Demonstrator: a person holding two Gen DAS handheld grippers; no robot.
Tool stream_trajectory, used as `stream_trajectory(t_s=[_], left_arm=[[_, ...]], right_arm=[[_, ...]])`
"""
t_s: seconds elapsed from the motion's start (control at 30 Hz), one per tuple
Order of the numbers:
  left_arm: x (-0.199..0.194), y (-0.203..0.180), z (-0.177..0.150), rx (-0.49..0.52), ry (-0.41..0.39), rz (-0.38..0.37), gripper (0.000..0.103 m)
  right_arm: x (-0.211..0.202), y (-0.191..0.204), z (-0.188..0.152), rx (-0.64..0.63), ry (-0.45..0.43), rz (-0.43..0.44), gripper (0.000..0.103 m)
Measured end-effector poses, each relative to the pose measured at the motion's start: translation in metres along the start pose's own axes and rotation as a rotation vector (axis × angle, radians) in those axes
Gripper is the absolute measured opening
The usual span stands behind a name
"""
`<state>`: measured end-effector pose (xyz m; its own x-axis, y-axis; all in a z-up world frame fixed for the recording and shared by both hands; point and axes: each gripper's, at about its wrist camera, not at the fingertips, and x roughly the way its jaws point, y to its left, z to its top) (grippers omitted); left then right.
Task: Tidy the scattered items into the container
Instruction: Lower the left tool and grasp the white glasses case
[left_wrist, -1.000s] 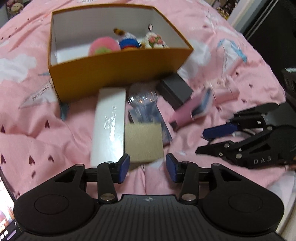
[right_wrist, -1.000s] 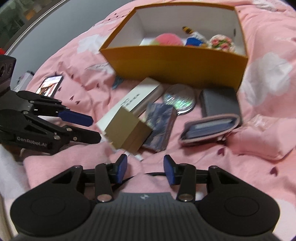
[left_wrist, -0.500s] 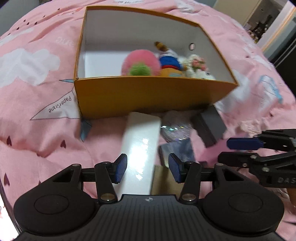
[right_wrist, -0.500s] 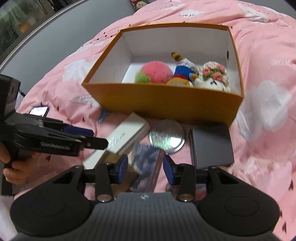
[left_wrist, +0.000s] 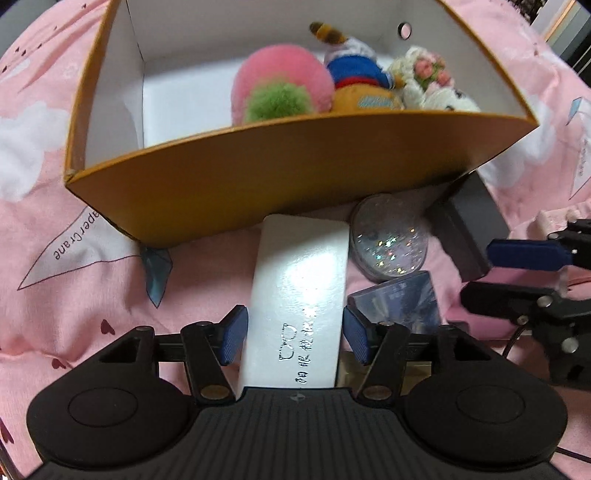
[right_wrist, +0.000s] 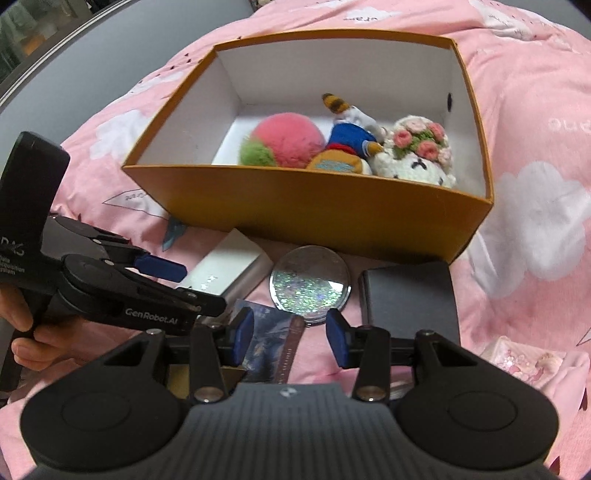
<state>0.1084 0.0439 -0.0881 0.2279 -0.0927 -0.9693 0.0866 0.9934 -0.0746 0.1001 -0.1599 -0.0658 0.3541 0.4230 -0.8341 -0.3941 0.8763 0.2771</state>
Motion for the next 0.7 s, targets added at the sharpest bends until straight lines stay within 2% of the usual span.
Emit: stream_trajectory(t_s=[0.13, 0.2, 0.27, 0.43, 0.7], left_arm=[[0.004, 0.000, 0.002, 0.025, 0.028, -0.006, 0.068], [0.009, -0.001, 0.002, 0.041, 0.046, 0.000, 0.069], [0.012, -0.002, 0.000, 0.049, 0.053, 0.007, 0.070], [0.008, 0.000, -0.008, 0.034, 0.017, 0.007, 0.070], [-0.028, 0.017, -0.027, -0.062, -0.067, -0.014, 0.069]], right_arm=[[0.002, -0.008, 0.009, -0.024, 0.016, -0.037, 0.048], [0.004, -0.015, 0.015, -0.058, 0.039, -0.066, 0.056], [0.008, -0.022, 0.019, -0.091, 0.067, -0.103, 0.057], [0.012, -0.036, 0.022, -0.123, 0.108, -0.177, 0.057], [-0.032, -0.038, 0.019, -0.079, 0.066, -0.057, 0.057]])
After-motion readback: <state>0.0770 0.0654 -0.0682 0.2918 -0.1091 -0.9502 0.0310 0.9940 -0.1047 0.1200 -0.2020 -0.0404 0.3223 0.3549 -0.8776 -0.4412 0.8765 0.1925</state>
